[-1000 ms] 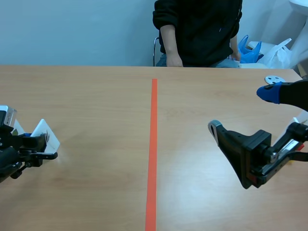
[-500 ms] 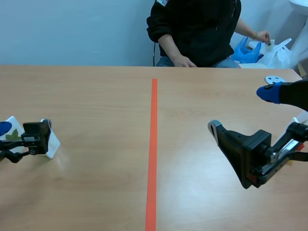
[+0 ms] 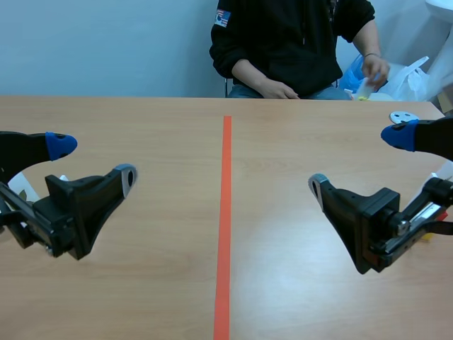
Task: Sort the leaf by its shape. The table is split by an orange tape line. A compound leaf with several leaflets goes to the left side, a simple leaf with one blade goes to the right side. Return to the home posture when a red brick is placed on the table.
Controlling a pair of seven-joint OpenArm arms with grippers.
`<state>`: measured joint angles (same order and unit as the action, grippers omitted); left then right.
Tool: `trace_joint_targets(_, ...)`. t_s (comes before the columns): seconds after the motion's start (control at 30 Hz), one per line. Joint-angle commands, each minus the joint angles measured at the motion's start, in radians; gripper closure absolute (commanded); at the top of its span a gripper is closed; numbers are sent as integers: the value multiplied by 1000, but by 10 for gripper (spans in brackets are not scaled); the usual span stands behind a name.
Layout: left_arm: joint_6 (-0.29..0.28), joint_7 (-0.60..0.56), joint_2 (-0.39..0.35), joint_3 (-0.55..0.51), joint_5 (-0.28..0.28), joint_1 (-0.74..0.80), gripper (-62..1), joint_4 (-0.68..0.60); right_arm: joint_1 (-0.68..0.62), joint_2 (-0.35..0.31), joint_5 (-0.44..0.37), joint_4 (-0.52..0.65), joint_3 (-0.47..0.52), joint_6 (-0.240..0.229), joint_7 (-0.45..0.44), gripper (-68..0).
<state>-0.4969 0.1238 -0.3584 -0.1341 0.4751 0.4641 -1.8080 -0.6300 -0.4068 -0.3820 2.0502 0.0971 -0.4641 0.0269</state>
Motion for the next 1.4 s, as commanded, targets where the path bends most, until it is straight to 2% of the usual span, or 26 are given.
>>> trace_joint_targets(0.0, -2, 0, -11, -3, 7, 29, -623, -26, 0, 0, -7, 1, 13, 1, -16, -678)
trace_joint_targets(0.17, -24, 9, -11, -1, 3, 134, -623, -111, -8, 0, -11, 1, 13, 0, -8, -678)
trace_joint_targets(0.4, -31, 13, -11, 2, -9, 220, -623, -131, -10, 0, -15, 1, 13, 1, 5, -678)
trace_joint_targets(0.77, -7, 38, -11, 79, -31, 203, -623, -130, -10, 0, -14, 1, 13, 1, 5, -678)
trace_joint_targets(0.9, 14, 30, -11, 80, -39, 197, -623, -130, -10, 0, -14, 1, 13, 1, 5, -678)
trace_joint_targets(1.37, 14, 31, -11, 80, -39, 198, -623, -130, -10, 0, -14, 1, 13, 1, 5, -678)
